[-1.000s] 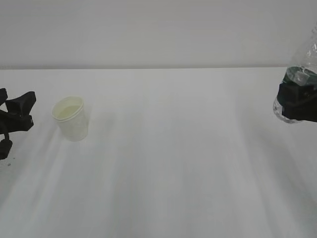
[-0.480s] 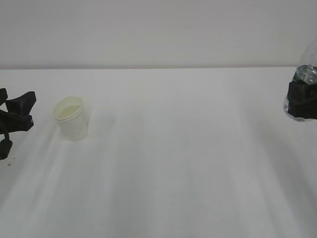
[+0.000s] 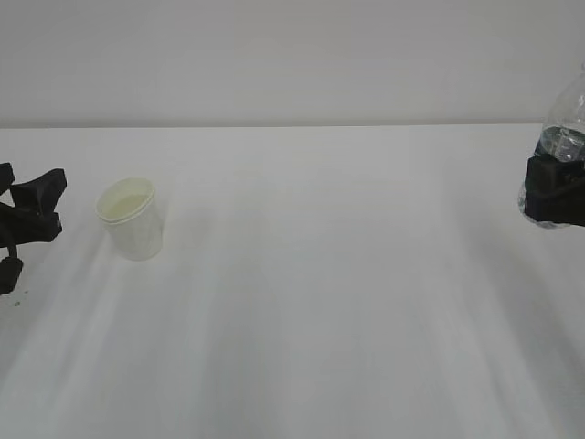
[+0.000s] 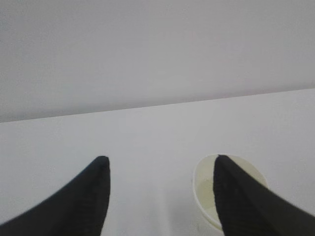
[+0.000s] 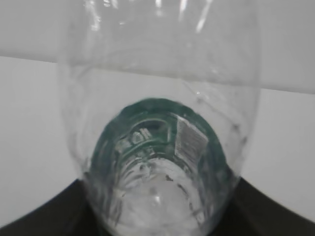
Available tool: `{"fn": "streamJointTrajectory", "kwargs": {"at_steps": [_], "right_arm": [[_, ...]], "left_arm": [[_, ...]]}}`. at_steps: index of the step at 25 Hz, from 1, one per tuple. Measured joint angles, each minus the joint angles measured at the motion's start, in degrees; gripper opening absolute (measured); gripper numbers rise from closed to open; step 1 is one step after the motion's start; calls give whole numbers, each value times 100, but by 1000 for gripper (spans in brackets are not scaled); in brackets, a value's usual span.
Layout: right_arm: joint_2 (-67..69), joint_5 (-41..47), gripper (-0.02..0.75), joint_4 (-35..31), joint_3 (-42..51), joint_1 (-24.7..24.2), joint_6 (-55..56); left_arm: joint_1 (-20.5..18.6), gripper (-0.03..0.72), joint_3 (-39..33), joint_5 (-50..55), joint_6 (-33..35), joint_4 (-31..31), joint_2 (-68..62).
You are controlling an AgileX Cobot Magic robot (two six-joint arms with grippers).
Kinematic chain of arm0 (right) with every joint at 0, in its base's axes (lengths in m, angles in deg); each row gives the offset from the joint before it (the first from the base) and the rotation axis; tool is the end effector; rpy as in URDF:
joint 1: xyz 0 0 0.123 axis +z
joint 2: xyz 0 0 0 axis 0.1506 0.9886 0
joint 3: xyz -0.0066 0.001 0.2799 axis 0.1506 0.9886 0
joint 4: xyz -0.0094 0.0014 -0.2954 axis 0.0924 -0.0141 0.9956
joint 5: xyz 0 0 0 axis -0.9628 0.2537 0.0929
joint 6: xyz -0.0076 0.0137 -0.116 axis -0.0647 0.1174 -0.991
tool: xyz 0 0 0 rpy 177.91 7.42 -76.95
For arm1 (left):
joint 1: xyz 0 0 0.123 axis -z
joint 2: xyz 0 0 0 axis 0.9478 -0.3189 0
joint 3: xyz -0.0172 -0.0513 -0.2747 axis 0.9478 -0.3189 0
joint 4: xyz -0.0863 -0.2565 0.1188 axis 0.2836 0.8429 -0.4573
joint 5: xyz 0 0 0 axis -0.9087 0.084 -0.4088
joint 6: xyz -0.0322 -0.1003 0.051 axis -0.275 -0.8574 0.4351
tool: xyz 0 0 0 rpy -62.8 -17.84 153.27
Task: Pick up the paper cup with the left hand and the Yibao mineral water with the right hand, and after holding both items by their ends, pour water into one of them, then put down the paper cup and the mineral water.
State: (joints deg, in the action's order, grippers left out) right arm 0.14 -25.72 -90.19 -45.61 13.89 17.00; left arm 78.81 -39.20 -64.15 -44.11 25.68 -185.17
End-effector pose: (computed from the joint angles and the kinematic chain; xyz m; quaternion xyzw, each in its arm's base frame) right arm 0.3083 0.0214 0.1525 -0.0615 0.8075 -0.0267 0.5861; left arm 0.3024 -0.0426 0.1055 0.0549 0.7402 -0.0550 0.6679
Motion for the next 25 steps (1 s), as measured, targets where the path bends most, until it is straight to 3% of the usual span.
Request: {"fn": "streamJointTrajectory", "kwargs": {"at_steps": [25], "right_arm": [[845,-755,407,278,0,0,413]], "left_arm": [[0,456,0,0,2,-20,0]]}}
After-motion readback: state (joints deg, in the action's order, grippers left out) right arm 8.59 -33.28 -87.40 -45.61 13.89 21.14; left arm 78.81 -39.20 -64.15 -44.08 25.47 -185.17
